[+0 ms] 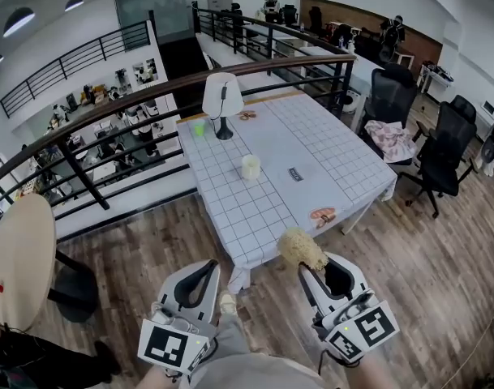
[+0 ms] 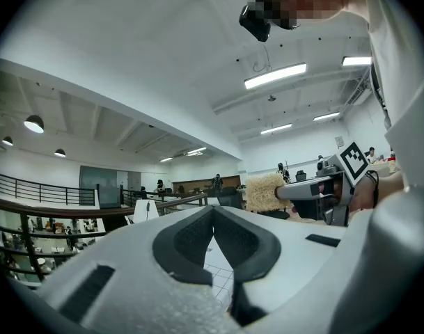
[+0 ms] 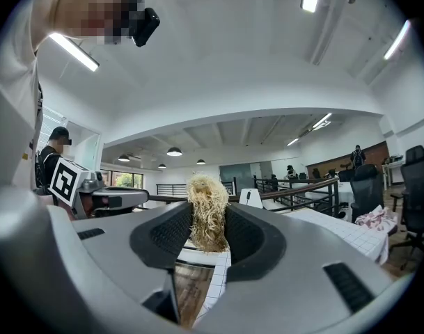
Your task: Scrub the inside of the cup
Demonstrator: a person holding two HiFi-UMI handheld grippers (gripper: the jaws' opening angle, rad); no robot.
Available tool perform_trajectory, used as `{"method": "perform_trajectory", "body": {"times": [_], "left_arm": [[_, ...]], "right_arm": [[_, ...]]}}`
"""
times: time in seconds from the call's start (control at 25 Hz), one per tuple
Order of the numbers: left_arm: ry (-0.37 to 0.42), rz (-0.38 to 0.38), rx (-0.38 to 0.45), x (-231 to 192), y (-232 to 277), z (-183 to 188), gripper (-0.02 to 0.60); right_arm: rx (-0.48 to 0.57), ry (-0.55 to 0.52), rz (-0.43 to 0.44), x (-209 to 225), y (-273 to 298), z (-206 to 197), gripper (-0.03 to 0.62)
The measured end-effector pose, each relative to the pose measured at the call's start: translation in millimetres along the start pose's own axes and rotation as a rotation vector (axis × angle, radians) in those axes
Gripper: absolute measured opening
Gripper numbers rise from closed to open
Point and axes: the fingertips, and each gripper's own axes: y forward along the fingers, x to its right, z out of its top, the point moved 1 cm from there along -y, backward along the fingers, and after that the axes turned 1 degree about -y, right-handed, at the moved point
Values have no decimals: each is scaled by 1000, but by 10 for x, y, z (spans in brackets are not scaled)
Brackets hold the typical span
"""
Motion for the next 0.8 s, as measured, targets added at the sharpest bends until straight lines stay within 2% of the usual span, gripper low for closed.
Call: {"method": "perform_trajectory", "body": {"times": [0.12, 0.28, 0.52, 0.8], "left_arm": [[-12, -8, -25, -145, 207, -79, 14], [-20, -28, 10, -458, 481, -108, 14], [-48, -43, -10, -811, 816, -222, 14], [-58, -76, 16, -1324, 1225, -203, 14]], "right_arm": [[-5, -12, -15, 121, 205, -7, 137], [-21, -7, -33, 257, 561, -42, 137], [-54, -6, -42, 398, 1037, -127, 138], [-80, -14, -63, 556, 1655, -77, 138]]}}
